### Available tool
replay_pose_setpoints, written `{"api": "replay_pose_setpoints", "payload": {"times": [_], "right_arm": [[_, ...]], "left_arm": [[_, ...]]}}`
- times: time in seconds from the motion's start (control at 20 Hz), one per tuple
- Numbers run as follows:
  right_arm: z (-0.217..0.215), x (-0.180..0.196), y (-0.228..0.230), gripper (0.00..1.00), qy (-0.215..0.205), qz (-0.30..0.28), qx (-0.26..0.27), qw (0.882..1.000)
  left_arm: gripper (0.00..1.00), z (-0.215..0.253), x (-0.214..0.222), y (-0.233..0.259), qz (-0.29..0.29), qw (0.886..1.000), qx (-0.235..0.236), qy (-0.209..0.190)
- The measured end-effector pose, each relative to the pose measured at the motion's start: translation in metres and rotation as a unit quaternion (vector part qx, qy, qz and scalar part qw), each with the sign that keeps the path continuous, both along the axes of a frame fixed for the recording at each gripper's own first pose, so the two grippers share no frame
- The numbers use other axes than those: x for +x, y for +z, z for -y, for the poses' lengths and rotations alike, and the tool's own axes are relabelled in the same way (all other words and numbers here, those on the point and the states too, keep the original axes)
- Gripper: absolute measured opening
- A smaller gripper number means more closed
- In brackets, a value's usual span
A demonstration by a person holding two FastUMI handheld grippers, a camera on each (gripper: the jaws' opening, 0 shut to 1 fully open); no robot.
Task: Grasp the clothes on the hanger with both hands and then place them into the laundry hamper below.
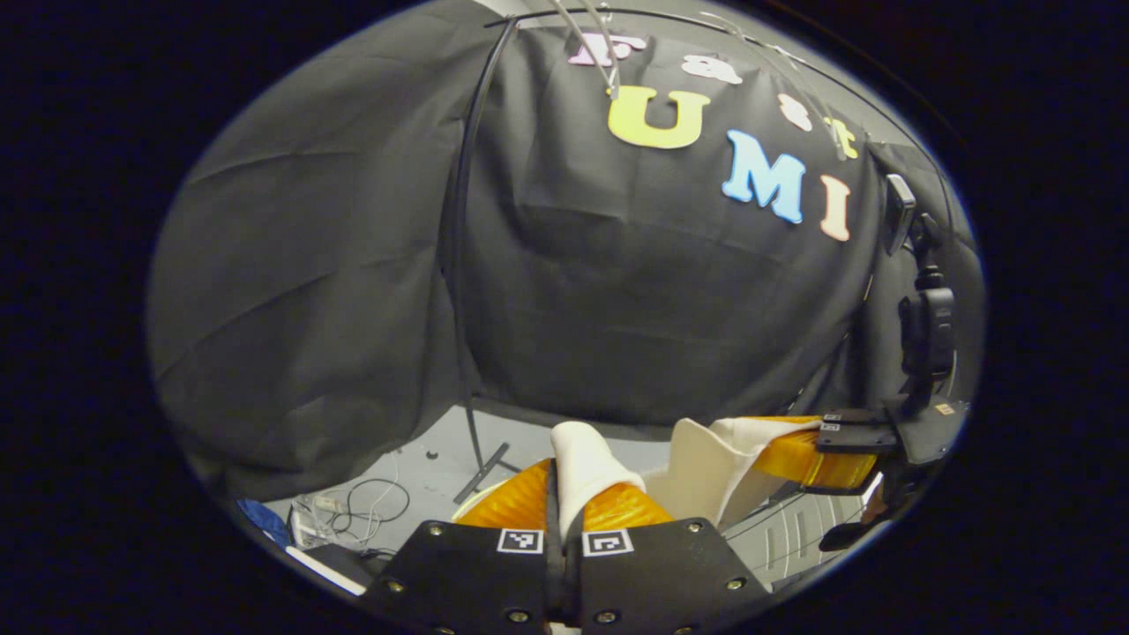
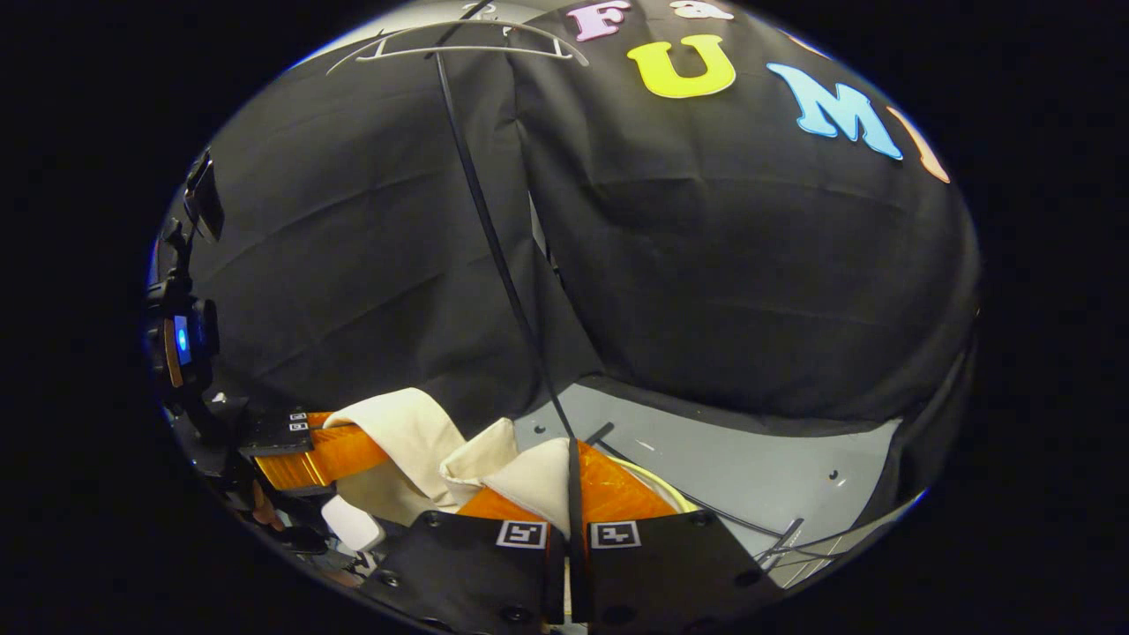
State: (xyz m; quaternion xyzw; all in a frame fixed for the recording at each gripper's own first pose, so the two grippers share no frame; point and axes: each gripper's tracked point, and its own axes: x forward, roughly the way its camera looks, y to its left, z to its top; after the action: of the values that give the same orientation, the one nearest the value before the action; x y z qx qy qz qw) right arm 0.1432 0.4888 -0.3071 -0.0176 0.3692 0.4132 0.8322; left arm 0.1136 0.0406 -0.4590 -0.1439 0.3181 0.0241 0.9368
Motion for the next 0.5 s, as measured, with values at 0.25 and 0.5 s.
{"api": "replay_pose_setpoints", "payload": {"times": [0.25, 0.5], "right_arm": [[0.015, -0.009, -0.073, 0.04, -0.024, 0.003, -0.039, 0.999], [0.019, -0.021, -0.118, 0.04, -0.041, -0.01, -0.074, 0.996]], "left_arm": [[0.0, 0.0, -0.009, -0.069, -0.037, 0.999, 0.029, 0.011], [0.02, 0.01, -0.015, -0.122, -0.078, 0.996, 0.043, 0.009]]}}
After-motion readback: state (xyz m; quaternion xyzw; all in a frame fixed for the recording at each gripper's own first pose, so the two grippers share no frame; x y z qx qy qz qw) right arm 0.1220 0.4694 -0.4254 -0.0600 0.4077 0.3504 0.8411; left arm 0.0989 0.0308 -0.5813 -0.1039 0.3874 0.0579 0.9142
